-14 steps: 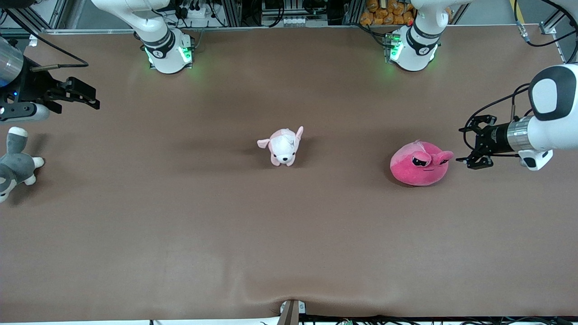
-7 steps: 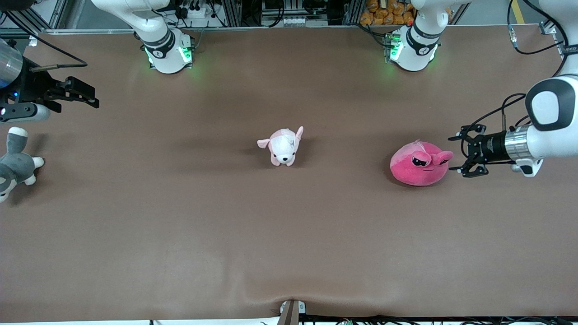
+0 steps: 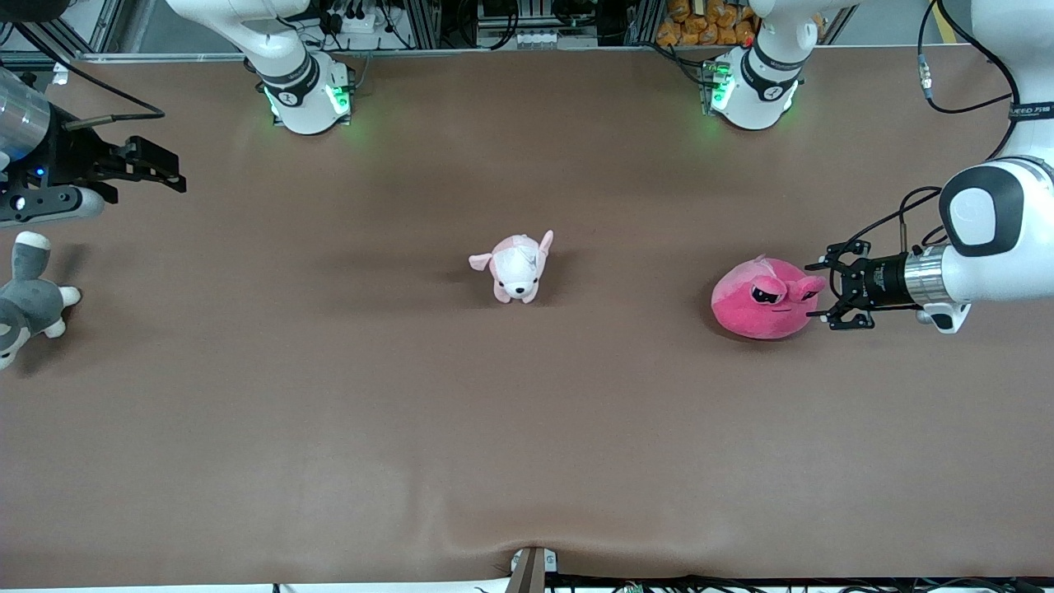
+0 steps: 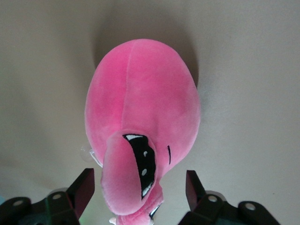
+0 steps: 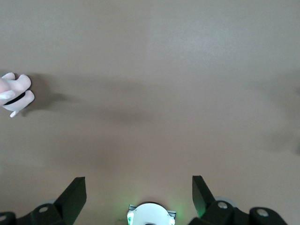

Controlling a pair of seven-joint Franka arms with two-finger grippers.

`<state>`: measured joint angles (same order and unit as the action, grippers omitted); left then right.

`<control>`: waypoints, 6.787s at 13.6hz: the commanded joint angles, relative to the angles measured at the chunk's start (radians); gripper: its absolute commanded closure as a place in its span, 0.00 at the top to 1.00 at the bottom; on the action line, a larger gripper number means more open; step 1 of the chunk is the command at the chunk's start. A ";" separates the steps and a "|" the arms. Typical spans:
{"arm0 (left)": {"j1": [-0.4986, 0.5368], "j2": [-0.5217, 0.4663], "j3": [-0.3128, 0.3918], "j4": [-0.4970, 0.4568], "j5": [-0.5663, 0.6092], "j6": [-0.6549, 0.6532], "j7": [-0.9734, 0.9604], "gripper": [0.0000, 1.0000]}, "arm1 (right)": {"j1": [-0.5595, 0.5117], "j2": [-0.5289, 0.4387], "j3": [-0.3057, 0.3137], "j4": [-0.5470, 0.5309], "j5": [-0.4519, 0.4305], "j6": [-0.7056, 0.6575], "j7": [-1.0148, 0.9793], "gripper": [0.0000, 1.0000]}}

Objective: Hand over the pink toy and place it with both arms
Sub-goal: 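Lower the left gripper and grasp the pink plush toy's ear, then lift the pink toy with the left gripper while the right gripper approaches, then grasp the pink toy's other ear with the right gripper, then open the left gripper while the right gripper carries the pink toy away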

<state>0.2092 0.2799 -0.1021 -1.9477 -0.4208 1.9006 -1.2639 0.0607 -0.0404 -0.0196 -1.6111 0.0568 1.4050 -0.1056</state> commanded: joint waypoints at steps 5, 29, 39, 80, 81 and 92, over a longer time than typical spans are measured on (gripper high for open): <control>-0.002 0.005 -0.036 0.012 -0.029 0.008 -0.018 0.00 | 0.002 0.002 0.003 -0.003 -0.002 -0.027 -0.042 1.00; -0.004 -0.056 -0.424 0.512 -0.036 -0.382 -0.603 0.00 | 0.235 0.290 0.003 0.102 0.578 0.231 -0.124 1.00; -0.068 -0.042 -0.613 0.518 -0.055 -0.109 -0.842 0.00 | 0.326 0.281 0.007 0.128 0.691 0.342 -0.467 1.00; -0.257 0.024 -0.611 0.513 -0.101 0.201 -1.036 0.00 | 0.447 0.240 0.003 0.128 0.583 0.416 -0.609 1.00; -0.257 0.024 -0.613 0.513 -0.099 0.201 -1.036 0.00 | 0.449 0.240 0.003 0.128 0.583 0.414 -0.612 1.00; -0.266 0.024 -0.613 0.512 -0.095 0.199 -1.036 0.00 | 0.416 0.228 -0.008 0.134 0.572 0.350 -0.606 0.00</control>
<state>-0.0496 0.2953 -0.7098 -1.4535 -0.5034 2.0900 -2.2800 0.5003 0.1988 -0.0288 -1.4789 0.6410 1.7903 -0.7140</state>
